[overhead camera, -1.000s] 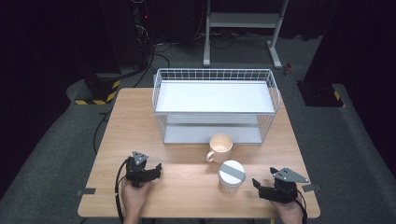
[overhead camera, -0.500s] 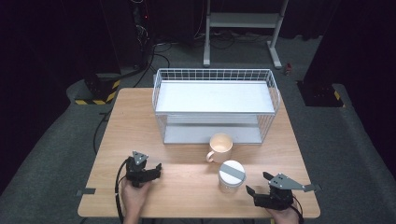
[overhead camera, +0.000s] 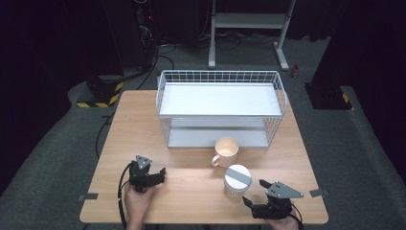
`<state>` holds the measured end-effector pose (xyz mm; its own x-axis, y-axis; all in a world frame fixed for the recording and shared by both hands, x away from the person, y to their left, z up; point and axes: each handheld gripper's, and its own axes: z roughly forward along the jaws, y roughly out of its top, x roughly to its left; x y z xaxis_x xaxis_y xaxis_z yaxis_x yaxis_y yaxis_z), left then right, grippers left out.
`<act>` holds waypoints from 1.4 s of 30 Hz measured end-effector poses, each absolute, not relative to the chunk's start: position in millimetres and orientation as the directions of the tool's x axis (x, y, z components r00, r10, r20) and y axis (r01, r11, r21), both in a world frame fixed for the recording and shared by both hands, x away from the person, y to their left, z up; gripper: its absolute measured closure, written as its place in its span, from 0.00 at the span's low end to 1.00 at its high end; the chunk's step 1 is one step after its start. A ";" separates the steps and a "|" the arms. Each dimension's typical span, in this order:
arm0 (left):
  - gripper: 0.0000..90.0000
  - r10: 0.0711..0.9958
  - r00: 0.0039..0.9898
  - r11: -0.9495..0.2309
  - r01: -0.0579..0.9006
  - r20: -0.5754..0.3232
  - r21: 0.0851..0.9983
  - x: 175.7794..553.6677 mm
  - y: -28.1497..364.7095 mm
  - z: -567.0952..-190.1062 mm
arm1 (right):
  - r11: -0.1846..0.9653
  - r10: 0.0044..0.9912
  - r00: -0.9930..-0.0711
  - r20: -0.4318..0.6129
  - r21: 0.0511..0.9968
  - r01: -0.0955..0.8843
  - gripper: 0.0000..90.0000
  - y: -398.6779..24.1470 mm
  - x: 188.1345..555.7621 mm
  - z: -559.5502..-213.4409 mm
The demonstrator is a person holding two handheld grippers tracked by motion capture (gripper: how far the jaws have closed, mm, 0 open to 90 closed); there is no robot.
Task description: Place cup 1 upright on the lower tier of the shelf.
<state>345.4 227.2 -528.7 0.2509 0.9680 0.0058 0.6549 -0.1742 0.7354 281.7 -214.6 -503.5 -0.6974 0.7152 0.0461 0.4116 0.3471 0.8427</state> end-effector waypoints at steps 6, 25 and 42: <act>0.19 0.968 0.251 -0.174 0.655 0.006 0.735 345.4 227.2 -528.8 | 0.362 0.695 -0.718 0.042 0.842 0.400 0.11 -203.9 284.3 -504.0; 0.19 0.968 0.251 -0.174 0.655 0.006 0.736 345.4 227.2 -528.8 | 0.378 0.666 -0.745 0.037 0.844 0.380 0.11 -173.4 301.4 -504.6; 0.19 0.968 0.251 -0.172 0.655 0.003 0.736 345.3 226.9 -528.8 | 0.368 0.672 -0.740 0.014 0.861 0.351 0.20 -165.1 307.3 -507.4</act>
